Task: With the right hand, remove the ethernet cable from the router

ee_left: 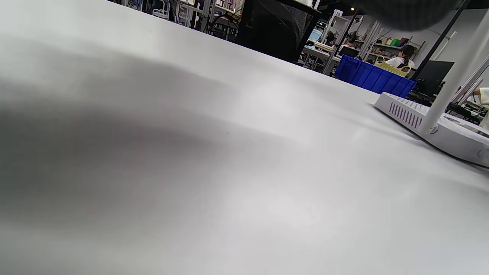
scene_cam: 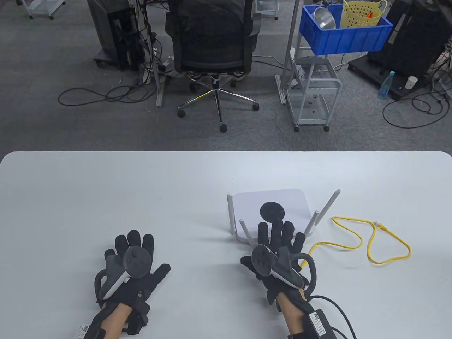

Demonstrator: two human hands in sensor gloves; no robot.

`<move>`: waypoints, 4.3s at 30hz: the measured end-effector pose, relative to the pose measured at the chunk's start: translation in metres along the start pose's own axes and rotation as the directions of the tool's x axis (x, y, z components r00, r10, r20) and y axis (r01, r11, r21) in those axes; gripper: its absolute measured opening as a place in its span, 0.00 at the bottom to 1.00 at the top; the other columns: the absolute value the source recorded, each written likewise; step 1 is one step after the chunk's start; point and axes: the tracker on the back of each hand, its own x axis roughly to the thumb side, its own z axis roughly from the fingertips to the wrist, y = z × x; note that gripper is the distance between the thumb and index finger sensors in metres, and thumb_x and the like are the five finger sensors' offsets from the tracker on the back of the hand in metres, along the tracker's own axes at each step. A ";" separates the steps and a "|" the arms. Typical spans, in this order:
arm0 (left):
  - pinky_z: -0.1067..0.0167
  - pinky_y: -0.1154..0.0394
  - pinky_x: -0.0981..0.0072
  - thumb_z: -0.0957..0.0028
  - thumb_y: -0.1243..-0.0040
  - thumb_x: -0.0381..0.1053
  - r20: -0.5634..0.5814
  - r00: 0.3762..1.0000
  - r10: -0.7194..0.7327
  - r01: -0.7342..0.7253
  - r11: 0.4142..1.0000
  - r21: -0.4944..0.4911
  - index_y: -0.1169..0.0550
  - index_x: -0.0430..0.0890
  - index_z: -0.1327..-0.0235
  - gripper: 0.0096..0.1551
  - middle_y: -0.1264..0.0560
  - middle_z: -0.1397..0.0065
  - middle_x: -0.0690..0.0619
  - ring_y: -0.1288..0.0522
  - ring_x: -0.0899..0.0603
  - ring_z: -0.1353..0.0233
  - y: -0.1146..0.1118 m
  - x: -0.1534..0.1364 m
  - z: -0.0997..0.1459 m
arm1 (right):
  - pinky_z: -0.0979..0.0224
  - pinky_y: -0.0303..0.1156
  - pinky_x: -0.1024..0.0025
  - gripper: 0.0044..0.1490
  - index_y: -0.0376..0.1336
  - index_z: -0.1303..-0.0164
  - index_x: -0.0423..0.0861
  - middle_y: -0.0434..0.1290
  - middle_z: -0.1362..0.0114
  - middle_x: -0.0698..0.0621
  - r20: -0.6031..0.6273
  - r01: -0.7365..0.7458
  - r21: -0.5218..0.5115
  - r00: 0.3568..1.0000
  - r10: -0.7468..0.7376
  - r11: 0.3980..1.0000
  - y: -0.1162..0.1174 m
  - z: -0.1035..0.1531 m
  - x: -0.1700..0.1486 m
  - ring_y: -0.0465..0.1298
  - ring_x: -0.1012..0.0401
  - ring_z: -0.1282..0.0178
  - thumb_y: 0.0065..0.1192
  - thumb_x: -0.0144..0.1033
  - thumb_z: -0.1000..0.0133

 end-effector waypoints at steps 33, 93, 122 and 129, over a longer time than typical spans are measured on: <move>0.34 0.76 0.30 0.50 0.52 0.72 -0.011 1.000 0.009 -0.009 0.998 -0.060 0.59 0.52 0.19 0.55 0.74 0.16 0.40 0.79 0.28 0.23 -0.007 0.001 -0.006 | 0.25 0.36 0.24 0.58 0.37 0.13 0.38 0.39 0.15 0.25 -0.227 0.164 0.177 0.966 -0.122 0.970 0.052 -0.074 0.001 0.41 0.30 0.18 0.42 0.65 0.42; 0.31 0.66 0.24 0.48 0.54 0.72 0.032 0.936 0.351 -0.351 0.936 -0.022 0.56 0.47 0.18 0.54 0.67 0.15 0.32 0.68 0.21 0.20 0.006 -0.015 0.000 | 0.31 0.76 0.44 0.40 0.52 0.16 0.39 0.61 0.24 0.29 -0.105 0.911 -0.298 0.265 -0.959 0.284 0.008 0.016 -0.049 0.77 0.52 0.36 0.58 0.40 0.37; 0.62 0.12 0.59 0.38 0.43 0.60 -0.078 0.219 0.973 -0.976 0.219 -0.005 0.42 0.31 0.25 0.44 0.18 0.41 0.37 0.07 0.42 0.56 -0.020 -0.022 0.009 | 0.28 0.69 0.38 0.50 0.38 0.14 0.37 0.57 0.20 0.30 0.210 0.815 0.264 0.474 -0.855 0.516 0.002 0.027 0.065 0.74 0.48 0.31 0.55 0.45 0.36; 0.63 0.12 0.59 0.38 0.43 0.59 -0.056 0.238 0.970 -0.970 0.240 0.031 0.41 0.31 0.25 0.43 0.18 0.42 0.37 0.08 0.42 0.57 -0.016 -0.029 0.008 | 0.25 0.60 0.29 0.54 0.33 0.17 0.29 0.53 0.18 0.26 0.302 0.685 0.313 0.585 -0.753 0.658 -0.021 0.025 0.039 0.67 0.41 0.24 0.54 0.45 0.35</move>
